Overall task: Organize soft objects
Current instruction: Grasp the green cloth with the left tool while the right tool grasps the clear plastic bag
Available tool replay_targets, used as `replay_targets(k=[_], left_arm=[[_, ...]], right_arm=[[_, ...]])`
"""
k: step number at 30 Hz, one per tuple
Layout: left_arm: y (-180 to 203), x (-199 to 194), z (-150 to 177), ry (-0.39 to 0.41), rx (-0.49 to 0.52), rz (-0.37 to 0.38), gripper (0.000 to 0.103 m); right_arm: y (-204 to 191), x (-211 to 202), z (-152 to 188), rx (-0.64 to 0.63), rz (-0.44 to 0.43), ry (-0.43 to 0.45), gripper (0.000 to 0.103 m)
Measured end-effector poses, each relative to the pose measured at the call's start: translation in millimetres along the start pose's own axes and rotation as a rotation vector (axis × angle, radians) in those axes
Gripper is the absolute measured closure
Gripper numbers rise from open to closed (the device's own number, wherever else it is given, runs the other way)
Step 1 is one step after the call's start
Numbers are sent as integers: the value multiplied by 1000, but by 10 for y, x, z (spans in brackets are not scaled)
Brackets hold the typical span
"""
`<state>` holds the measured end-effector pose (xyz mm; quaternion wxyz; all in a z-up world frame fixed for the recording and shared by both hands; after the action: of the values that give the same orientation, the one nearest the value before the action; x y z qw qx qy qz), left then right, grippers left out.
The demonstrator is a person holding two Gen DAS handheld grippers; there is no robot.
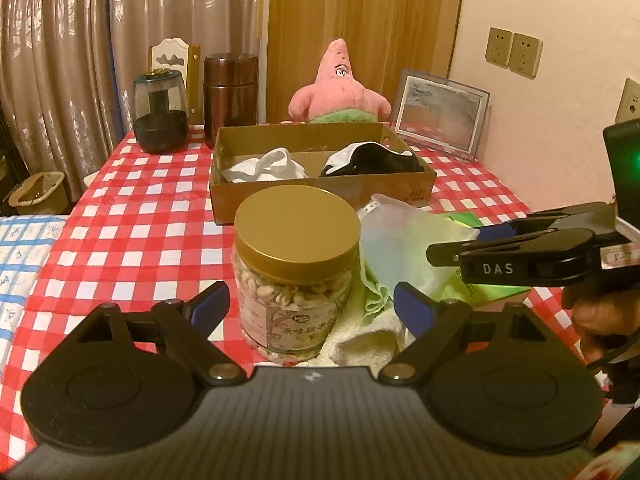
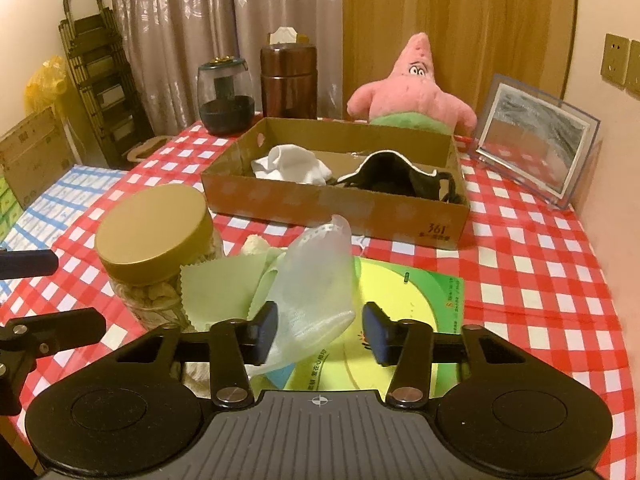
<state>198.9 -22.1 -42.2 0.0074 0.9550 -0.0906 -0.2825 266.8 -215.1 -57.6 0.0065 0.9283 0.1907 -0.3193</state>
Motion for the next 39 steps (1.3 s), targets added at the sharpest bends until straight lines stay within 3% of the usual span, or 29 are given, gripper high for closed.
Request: replay_targets(k=[6, 19, 26, 31, 36, 39], left_arm=[[28, 43, 18, -14, -12, 18, 16], [256, 89, 107, -36, 1, 64, 21], [349, 149, 174, -43, 26, 75, 30], [421, 236, 212, -48, 51, 82, 38], [504, 356, 240, -52, 56, 80, 61], [541, 443, 253, -52, 56, 61, 63]], right_arm=[[17, 17, -5, 14, -9, 7, 96], [155, -498, -169, 29, 14, 185, 100], [343, -854, -180, 63, 65, 259, 100], [423, -907, -86, 95, 73, 240, 100], [407, -845, 48, 113, 62, 211, 100], [401, -834, 78, 120, 58, 216, 100]])
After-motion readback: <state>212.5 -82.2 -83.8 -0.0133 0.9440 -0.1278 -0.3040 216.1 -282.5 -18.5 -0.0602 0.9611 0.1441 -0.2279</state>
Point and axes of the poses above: each gripper's, at about its wrist camera, not at the fingertips, and x roughly the way its jaws point, y to its right, z to its underside, the point moved 1 cm from there along x, roughly the way its jaws point, and after that the axes turned 6 degrees about y, right-handed, at the moved point
